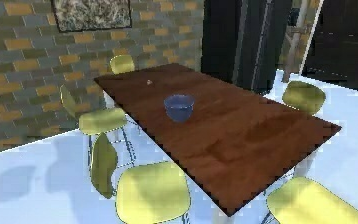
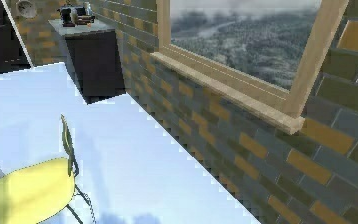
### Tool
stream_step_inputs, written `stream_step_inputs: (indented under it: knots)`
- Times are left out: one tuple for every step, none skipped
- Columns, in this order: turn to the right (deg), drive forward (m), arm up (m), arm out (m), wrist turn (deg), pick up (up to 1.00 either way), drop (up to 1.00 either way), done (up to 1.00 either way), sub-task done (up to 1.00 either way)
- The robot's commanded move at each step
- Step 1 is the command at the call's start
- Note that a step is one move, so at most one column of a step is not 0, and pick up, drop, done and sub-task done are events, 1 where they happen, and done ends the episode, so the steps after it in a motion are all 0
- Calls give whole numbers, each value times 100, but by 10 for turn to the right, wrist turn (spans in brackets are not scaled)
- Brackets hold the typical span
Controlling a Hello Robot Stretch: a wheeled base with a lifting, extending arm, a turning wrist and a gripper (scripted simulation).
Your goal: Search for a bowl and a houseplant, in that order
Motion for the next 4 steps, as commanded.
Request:
stream_step_inputs:
  knots:
    - [-450, 0, 0, 0, 0, 0, 0, 0, 0]
    - [-360, 0, 0, 0, 0, 0, 0, 0, 0]
    - [0, 80, 0, 0, 0, 0, 0, 0, 0]
    - [360, 0, 0, 0, 0, 0, 0, 0, 0]
